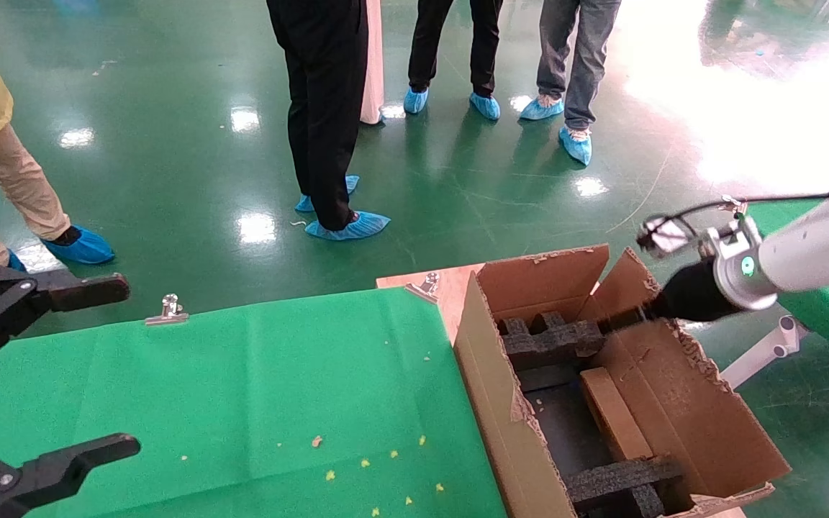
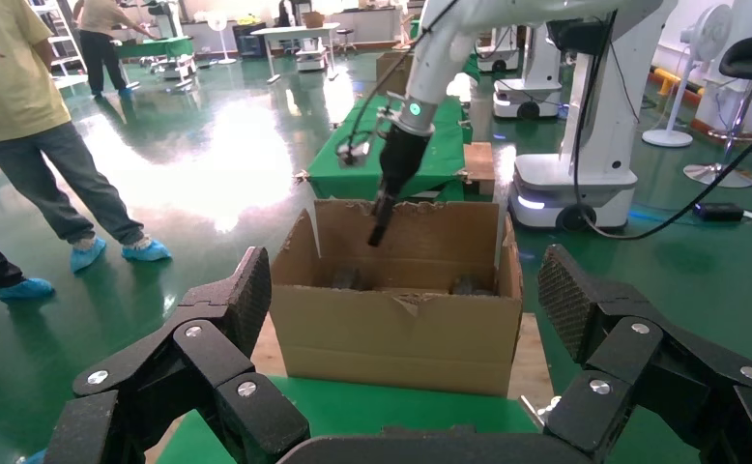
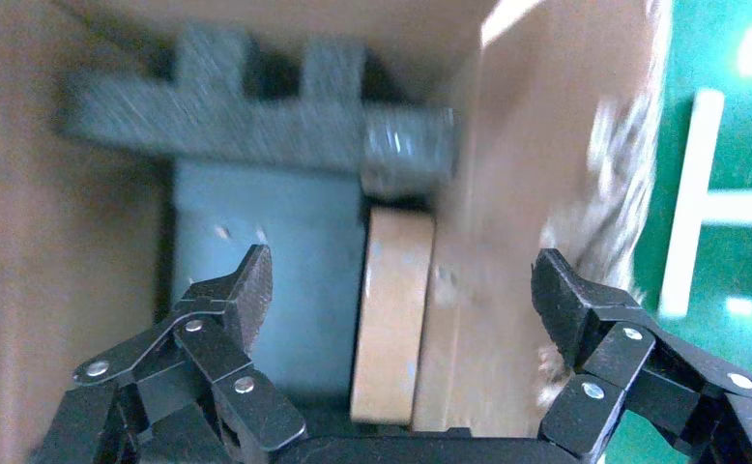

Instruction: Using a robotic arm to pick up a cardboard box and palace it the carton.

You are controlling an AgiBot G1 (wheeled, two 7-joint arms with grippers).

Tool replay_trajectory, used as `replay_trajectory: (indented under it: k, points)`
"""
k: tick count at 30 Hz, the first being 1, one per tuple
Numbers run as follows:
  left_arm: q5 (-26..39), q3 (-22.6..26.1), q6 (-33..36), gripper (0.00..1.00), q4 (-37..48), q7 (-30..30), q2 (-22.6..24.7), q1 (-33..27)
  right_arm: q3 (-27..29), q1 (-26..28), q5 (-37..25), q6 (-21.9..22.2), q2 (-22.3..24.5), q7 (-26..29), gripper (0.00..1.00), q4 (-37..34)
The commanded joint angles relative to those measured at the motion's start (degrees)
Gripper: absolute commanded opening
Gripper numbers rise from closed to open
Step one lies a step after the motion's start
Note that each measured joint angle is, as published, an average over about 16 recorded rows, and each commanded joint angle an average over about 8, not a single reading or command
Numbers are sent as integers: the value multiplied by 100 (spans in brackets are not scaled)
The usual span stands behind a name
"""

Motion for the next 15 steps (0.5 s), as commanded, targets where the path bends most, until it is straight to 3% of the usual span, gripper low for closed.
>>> replay_trajectory:
  k: [1,8,15]
  points:
    - [0,0,0,100,0,0,0,0,36,138,23,12,0,-59,100,48]
    - [0,1,0,100,0,0,0,0,312,690,286,-120,131,-473,100,578]
    - [-1,1,-1,100,0,1,0,0,620,1091,685,-523,346,-742,100,1220]
